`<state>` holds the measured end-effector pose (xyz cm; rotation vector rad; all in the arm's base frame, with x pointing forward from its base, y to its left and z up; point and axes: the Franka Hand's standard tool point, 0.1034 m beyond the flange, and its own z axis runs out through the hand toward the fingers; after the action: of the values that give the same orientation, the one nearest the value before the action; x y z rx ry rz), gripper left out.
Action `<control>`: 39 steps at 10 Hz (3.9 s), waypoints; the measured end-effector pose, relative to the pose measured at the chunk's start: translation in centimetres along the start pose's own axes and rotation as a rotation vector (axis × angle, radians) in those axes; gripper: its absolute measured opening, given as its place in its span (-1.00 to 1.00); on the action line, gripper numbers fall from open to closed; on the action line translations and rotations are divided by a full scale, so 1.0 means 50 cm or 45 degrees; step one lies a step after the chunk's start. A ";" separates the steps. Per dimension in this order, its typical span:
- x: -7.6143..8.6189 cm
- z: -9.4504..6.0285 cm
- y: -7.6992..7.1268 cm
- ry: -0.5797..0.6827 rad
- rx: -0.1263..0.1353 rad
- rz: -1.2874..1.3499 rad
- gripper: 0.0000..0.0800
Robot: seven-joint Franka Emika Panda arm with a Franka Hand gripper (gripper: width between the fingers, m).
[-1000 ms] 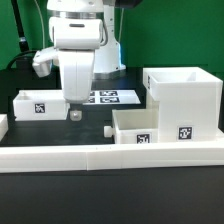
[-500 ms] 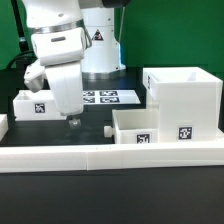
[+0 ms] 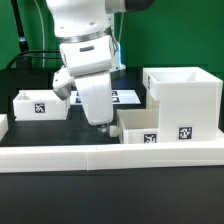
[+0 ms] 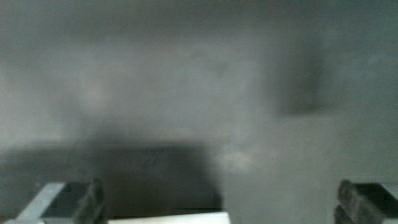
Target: Assemble drawer
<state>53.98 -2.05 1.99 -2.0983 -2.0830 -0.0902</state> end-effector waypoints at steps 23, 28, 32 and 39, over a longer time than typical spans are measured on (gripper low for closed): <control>-0.005 -0.067 -0.086 -0.036 -0.023 0.297 0.62; -0.112 -0.087 -0.212 -0.055 -0.117 0.817 0.62; -0.110 -0.084 -0.209 -0.037 -0.127 1.209 0.62; -0.133 -0.048 -0.245 -0.006 -0.178 2.016 0.62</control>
Offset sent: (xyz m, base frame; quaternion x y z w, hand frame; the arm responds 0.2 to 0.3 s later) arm 0.0082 0.0249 0.0116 0.0164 -0.0036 0.0285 0.9995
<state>41.90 -9.00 4.25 -3.0610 0.0385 0.0040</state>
